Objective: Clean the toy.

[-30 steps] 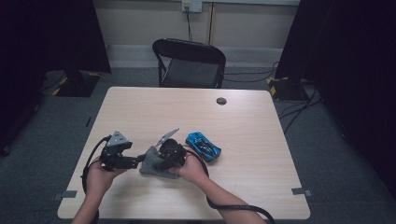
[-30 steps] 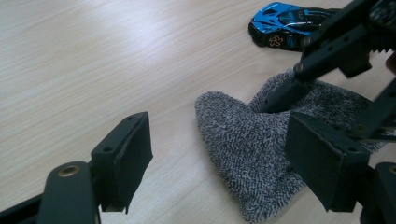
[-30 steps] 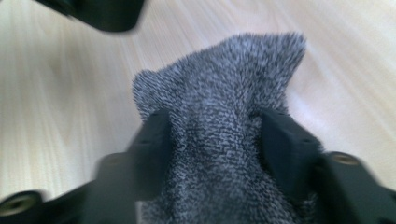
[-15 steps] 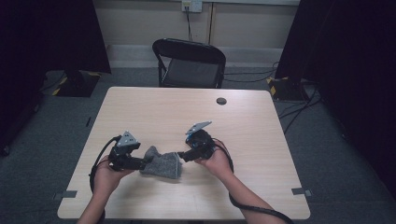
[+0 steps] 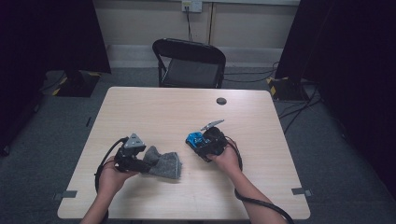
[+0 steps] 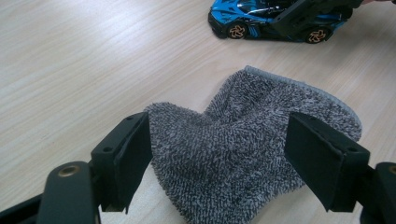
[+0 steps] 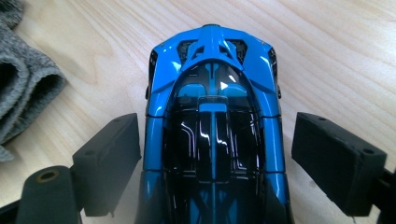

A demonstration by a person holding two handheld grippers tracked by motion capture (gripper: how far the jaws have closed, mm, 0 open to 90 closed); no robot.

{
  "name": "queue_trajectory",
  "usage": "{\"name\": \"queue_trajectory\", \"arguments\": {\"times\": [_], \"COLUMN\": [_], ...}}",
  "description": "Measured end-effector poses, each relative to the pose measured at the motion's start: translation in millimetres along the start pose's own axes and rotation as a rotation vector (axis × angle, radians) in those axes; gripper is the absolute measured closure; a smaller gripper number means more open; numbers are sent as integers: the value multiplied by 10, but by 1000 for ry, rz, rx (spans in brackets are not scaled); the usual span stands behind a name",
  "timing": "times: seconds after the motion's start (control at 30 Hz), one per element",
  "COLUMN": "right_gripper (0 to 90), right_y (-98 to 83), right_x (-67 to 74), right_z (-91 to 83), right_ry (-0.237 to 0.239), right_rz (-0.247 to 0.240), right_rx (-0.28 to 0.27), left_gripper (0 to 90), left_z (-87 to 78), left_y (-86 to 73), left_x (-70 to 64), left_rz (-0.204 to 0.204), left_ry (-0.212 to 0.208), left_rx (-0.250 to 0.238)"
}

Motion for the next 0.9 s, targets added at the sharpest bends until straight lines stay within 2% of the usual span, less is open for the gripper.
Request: {"name": "queue_trajectory", "arguments": {"times": [0.17, 0.23, 0.37, 0.43, 0.57, 0.67, 0.73, 0.8, 0.83, 0.9], "right_gripper": [174, 174, 232, 233, 246, 252, 252, 251, 251, 251], "right_y": [-14, -18, -31, -39, -40, -40, -41, -43, -44, -45], "right_x": [20, 38, 21, 21, 28, 29, 29, 27, 25, 21], "right_z": [75, 86, 67, 61, 59, 58, 57, 55, 55, 55], "right_ry": [17, -6, -13, -15, -14, -13, -12, -10, -8, -4], "right_rz": [-6, -22, -29, -37, -37, -36, -35, -38, -38, -39], "right_rx": [10, 12, 13, 14, 11, 9, 9, 10, 7, 4], "left_gripper": [228, 228, 229, 230, 230, 230, 230, 229, 230, 234], "left_z": [20, 29, 59, 94, 195, 268, 310, 353, 368, 413], "left_y": [-2, 6, 24, 30, 2, -50, -75, -95, -103, -113], "left_x": [-14, -30, -70, -107, -169, -172, -168, -151, -151, -151], "left_rz": [8, 16, 53, 69, 138, 246, 271, 307, 313, 318], "left_ry": [-6, -14, -36, -62, -107, -133, -164, -165, -170, -154], "left_rx": [5, 0, 5, 13, 56, 103, 116, 134, 138, 156]}}
Point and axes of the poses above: each handheld gripper's, and its own axes: z roughly forward along the jaws, y roughly out of its top, x roughly to its left, the point moved 5 cm from there along z, roughly forward along the jaws
